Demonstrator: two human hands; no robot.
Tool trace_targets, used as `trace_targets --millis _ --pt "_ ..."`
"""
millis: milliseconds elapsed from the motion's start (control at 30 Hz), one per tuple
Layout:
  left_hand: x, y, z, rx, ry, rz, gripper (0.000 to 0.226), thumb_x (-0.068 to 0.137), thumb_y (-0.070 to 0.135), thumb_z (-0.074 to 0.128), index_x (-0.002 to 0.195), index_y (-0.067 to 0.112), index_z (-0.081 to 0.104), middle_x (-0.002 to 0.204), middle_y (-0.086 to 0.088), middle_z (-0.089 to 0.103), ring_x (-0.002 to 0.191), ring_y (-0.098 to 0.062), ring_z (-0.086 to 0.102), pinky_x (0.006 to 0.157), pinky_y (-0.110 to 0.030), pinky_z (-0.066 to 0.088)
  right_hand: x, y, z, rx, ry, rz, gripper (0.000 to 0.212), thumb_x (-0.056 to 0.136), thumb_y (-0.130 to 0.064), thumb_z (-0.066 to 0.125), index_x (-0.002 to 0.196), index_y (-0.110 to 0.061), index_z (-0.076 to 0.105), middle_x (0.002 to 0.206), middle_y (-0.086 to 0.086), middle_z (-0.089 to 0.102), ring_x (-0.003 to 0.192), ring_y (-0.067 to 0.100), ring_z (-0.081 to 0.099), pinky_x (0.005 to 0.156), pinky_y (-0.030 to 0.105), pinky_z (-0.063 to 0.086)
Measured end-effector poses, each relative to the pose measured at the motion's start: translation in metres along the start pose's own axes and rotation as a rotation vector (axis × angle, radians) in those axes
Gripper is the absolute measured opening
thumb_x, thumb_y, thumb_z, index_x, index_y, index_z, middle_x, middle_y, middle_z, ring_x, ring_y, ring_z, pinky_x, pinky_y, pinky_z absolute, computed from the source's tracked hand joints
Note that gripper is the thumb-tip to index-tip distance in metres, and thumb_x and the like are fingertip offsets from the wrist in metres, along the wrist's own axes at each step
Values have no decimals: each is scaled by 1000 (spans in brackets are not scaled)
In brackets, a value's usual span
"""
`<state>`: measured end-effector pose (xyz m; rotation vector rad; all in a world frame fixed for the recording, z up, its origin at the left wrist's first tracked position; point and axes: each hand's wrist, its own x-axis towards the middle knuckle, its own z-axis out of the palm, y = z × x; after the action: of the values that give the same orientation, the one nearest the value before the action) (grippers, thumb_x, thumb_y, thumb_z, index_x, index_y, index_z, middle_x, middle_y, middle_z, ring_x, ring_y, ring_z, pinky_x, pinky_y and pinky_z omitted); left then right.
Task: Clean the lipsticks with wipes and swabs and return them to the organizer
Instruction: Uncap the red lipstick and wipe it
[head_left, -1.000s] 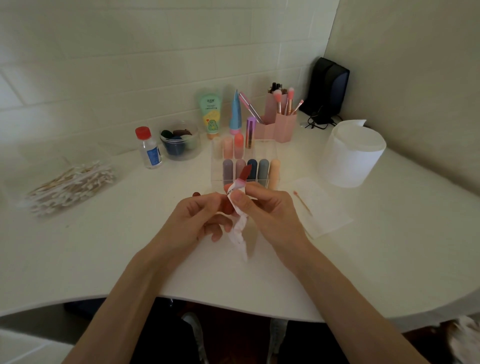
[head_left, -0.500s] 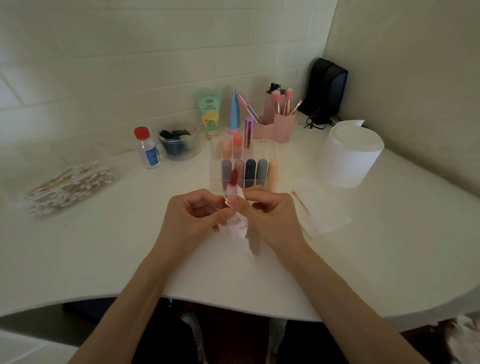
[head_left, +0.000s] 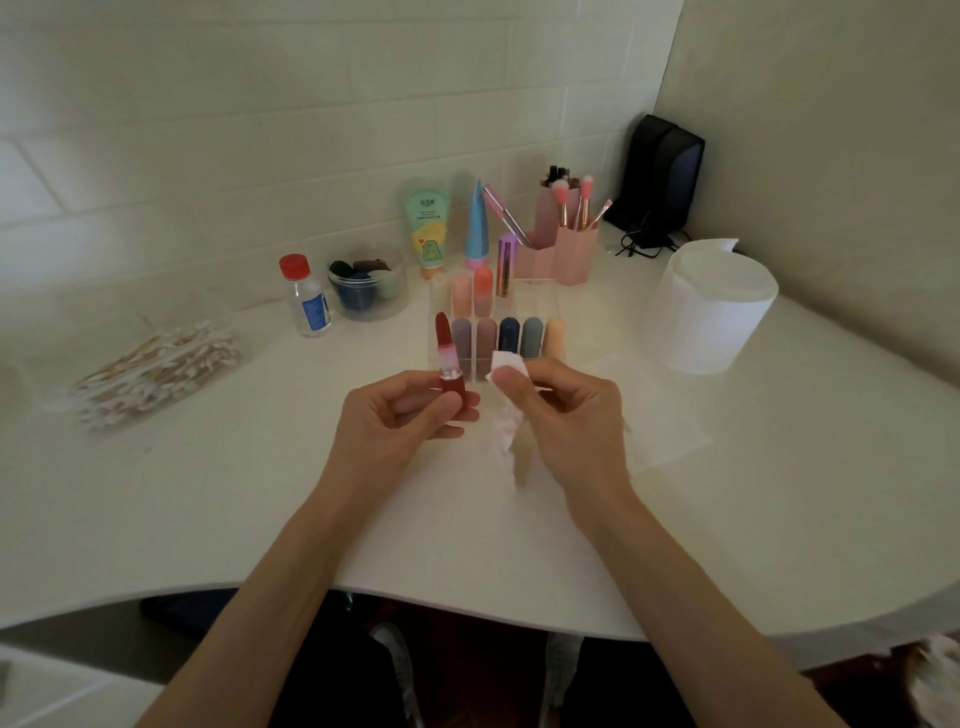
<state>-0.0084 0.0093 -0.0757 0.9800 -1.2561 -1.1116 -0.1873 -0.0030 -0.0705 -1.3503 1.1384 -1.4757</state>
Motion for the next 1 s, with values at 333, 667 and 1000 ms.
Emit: trace_targets --millis 333,667,1000 --pt "-1 1 0 237 7 33 17 93 17 69 108 15 75 94 2 78 79 -7 70 72 -15 50 3 2 -3 -33 -5 32 20 97 -30 68 87 -16 78 69 -14 65 67 5 54 69 19 45" --pt "-1 -11 -1 662 241 153 18 85 27 79 102 32 75 89 26 72 73 -8 67 65 -18 50 3 4 -6 -104 91 70 14 92 -30 76 102 -23 81 89 -10 79 83 8 73 78 21 55" --pt "5 -18 -2 742 202 124 17 81 38 82 98 38 77 87 20 73 64 -10 63 72 -33 56 3 9 -5 -142 77 96 19 93 -34 74 101 -19 81 86 -8 77 76 7 68 74 18 48"
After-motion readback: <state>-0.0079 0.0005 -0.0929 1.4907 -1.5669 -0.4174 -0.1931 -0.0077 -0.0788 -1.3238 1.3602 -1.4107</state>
